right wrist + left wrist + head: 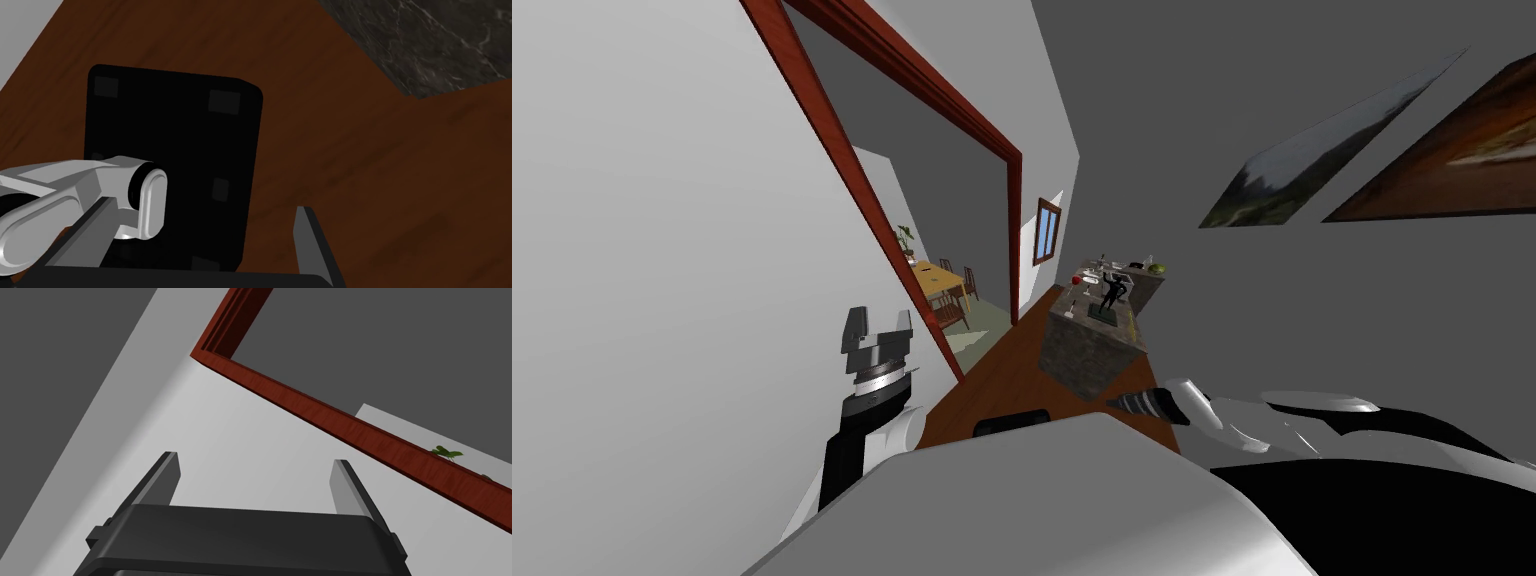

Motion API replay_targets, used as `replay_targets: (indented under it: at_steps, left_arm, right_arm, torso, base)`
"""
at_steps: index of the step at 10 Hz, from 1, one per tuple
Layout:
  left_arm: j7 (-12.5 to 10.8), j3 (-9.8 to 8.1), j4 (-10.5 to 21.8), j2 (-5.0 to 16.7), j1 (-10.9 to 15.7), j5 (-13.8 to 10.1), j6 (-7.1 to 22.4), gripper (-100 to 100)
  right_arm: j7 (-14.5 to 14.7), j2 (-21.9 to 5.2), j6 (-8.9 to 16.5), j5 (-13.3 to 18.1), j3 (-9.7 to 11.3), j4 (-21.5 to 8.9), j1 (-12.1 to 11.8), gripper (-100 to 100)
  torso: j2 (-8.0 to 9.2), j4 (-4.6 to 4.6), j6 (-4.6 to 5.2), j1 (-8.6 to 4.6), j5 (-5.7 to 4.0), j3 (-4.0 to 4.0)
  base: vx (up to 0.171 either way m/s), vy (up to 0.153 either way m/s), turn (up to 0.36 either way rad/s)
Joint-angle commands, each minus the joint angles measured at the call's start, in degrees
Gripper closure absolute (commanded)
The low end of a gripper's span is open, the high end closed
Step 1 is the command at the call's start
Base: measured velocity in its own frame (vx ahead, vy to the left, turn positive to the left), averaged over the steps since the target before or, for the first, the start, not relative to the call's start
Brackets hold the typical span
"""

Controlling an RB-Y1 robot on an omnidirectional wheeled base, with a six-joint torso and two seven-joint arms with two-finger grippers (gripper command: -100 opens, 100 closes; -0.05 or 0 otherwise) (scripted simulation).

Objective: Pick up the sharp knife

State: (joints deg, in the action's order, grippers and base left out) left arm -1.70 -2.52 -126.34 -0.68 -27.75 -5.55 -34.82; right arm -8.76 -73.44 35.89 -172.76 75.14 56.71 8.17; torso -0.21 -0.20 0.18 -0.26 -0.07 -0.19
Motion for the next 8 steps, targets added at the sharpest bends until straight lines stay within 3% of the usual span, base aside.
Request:
replay_targets:
  at_steps: [1, 3, 4, 6, 7, 8]
  left_arm:
    - [0.0, 0.00, 0.0, 0.0, 0.0, 0.0, 0.0, 0]
    - [0.0, 0.00, 0.0, 0.0, 0.0, 0.0, 0.0, 0]
    - [0.0, 0.00, 0.0, 0.0, 0.0, 0.0, 0.0, 0]
    - [0.0, 0.00, 0.0, 0.0, 0.0, 0.0, 0.0, 0]
    - [0.0, 0.00, 0.0, 0.0, 0.0, 0.0, 0.0, 0]
    - [0.0, 0.00, 0.0, 0.0, 0.0, 0.0, 0.0, 0]
  right_arm:
    - [-0.4, -1.1, 0.4, -2.9, 2.7, 0.2, -1.9, -100]
    - [-0.4, -1.1, 0.4, -5.1, 2.7, 0.2, -1.9, -100]
    - [-0.6, -2.2, 0.9, -7.4, 5.1, 0.4, -3.8, -100]
    - [-0.6, -2.2, 0.9, -9.5, 5.1, 0.4, -3.8, -100]
    - [-0.8, -3.3, 1.5, -11.8, 7.4, 0.5, -5.7, -100]
    - [-0.8, -3.3, 1.5, -13.2, 7.4, 0.5, -5.7, -100]
  torso:
    - [0.00, 0.00, 0.00, 0.00, 0.00, 0.00]
    - [-0.05, -0.01, -0.02, 0.00, 0.00, -0.02]
    - [0.02, 0.01, 0.01, -0.01, 0.00, 0.01]
    - [-0.08, -0.01, -0.01, -0.02, 0.00, -0.04]
    - [-0.01, 0.00, 0.01, -0.02, 0.00, 0.00]
    - [-0.05, -0.01, -0.03, -0.03, -0.01, -0.02]
  base:
    - [0.045, 0.007, 0.170]
    - [0.036, 0.001, 0.061]
    - [0.054, 0.006, 0.176]
    - [0.045, -0.004, 0.043]
    - [0.050, -0.004, 0.148]
    - [0.062, -0.015, 0.134]
